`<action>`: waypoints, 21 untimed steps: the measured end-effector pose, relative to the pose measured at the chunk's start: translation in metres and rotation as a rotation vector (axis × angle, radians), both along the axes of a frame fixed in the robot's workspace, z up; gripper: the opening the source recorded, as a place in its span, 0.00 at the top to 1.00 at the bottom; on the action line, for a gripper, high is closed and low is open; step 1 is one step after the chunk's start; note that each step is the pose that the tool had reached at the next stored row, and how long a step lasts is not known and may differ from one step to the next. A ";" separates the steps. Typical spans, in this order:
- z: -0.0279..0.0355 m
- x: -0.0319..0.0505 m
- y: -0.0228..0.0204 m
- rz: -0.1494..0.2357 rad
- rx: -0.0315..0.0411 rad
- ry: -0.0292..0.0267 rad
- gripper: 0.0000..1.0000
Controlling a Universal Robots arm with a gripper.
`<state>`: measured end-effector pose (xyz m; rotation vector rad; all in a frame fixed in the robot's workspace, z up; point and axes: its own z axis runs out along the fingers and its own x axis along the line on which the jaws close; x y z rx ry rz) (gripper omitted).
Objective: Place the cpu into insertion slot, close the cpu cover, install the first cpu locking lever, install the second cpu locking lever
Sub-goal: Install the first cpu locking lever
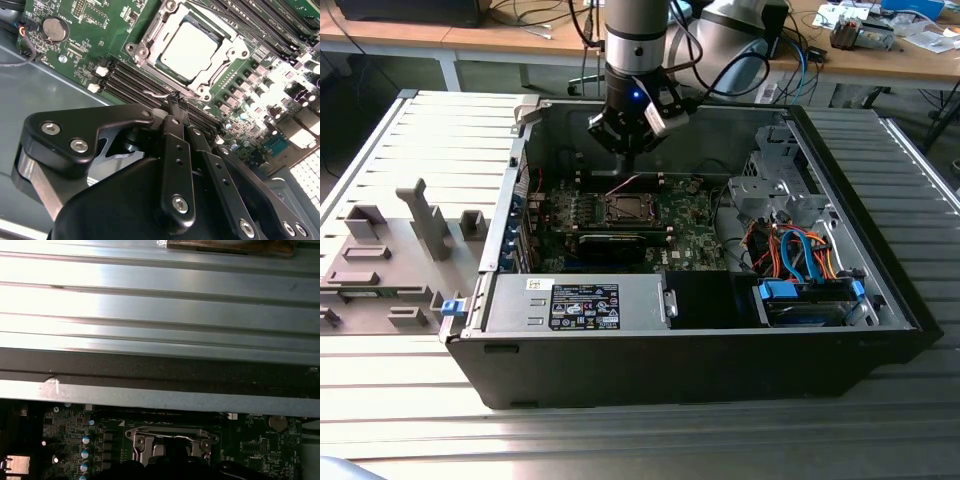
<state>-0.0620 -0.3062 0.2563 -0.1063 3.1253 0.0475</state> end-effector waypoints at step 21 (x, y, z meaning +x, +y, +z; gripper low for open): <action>-0.0050 -0.0049 0.0038 -0.002 0.0004 0.0001 0.89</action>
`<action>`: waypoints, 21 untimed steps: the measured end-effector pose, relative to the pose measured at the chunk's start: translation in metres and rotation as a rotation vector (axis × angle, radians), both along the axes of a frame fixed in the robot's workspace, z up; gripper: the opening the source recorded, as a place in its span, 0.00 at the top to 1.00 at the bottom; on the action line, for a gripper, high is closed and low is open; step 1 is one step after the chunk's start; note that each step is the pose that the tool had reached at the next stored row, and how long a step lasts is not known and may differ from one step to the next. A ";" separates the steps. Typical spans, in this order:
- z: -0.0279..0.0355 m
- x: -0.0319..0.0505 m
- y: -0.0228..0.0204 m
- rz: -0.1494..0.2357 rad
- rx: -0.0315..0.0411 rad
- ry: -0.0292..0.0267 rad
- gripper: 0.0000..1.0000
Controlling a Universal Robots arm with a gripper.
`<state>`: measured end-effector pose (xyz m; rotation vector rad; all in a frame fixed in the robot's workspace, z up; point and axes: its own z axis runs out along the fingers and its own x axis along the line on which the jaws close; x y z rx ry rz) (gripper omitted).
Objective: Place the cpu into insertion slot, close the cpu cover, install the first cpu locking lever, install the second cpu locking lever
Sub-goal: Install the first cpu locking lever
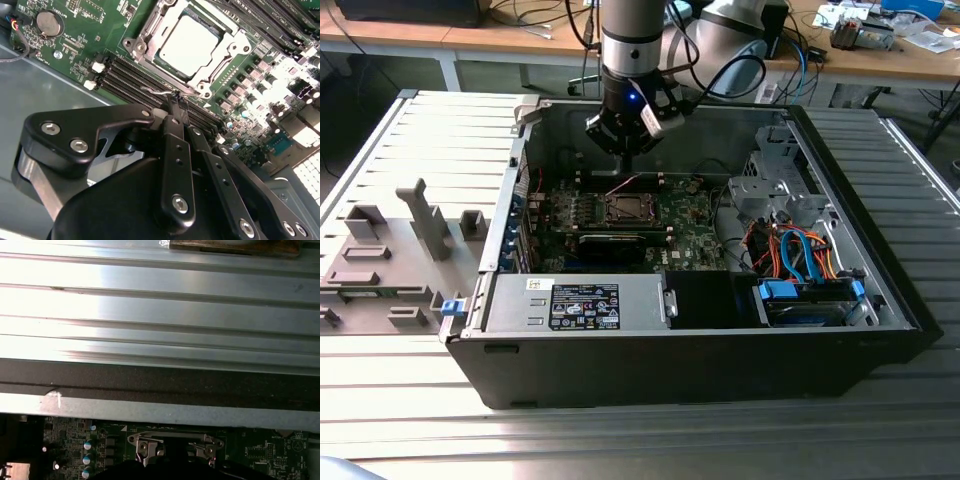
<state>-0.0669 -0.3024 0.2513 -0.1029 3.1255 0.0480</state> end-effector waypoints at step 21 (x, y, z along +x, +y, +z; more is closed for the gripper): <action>-0.0010 -0.0088 0.0000 0.000 0.0000 0.0000 0.89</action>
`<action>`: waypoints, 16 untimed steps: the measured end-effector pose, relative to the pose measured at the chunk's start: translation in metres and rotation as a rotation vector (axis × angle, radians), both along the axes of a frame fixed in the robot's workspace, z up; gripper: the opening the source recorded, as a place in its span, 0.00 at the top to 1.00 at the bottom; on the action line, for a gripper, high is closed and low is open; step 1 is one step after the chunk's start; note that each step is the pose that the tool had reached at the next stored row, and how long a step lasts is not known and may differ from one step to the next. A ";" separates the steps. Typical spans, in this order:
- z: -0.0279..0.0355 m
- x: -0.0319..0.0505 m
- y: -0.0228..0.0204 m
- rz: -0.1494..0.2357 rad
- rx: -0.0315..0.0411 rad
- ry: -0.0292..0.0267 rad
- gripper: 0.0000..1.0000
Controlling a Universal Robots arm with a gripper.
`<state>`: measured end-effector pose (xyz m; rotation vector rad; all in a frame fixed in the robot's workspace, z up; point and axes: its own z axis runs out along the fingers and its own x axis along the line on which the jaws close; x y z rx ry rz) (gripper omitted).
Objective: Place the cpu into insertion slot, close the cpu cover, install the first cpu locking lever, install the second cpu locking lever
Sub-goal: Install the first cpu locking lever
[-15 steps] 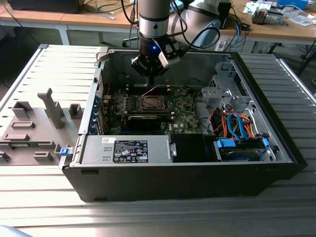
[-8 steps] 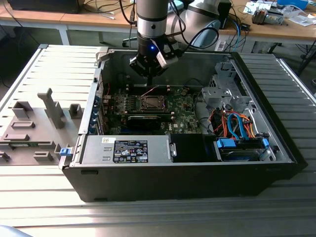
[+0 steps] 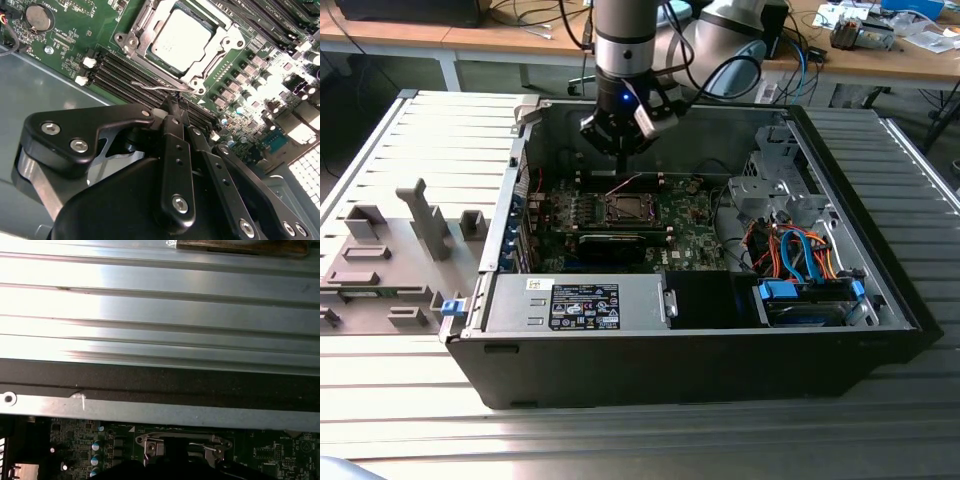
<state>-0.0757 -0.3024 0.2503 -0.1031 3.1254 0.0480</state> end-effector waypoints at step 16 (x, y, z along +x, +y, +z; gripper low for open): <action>-0.0027 -0.0033 0.0001 0.000 -0.0001 0.0001 0.89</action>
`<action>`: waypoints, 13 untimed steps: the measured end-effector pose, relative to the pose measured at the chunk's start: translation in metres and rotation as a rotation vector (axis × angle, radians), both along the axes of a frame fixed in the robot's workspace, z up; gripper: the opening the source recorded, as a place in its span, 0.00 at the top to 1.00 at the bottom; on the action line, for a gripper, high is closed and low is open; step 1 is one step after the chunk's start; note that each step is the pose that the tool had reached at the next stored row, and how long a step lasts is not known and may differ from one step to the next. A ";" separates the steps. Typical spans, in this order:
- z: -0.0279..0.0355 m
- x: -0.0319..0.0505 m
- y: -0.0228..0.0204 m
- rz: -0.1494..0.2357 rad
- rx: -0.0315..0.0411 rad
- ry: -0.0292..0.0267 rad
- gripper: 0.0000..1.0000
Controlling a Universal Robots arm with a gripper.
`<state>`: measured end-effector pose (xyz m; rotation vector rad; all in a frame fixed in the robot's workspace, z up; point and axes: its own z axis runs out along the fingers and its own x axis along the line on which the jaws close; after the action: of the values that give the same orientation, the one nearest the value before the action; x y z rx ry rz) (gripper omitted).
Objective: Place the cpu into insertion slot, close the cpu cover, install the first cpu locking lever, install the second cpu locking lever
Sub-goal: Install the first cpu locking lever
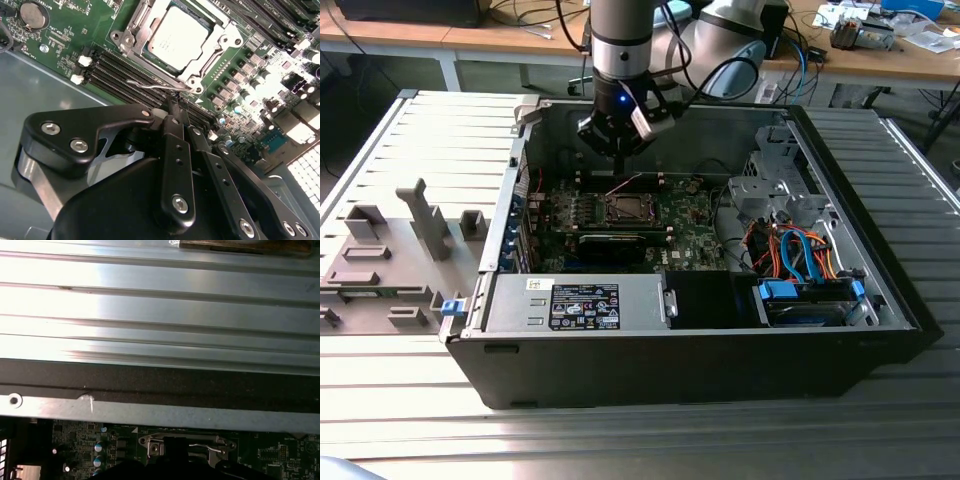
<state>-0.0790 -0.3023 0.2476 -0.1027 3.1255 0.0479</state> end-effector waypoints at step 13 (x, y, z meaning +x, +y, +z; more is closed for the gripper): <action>-0.0115 -0.0001 0.0013 0.002 0.0002 -0.0001 0.89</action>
<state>-0.0791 -0.3010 0.2361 -0.1057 3.1253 0.0482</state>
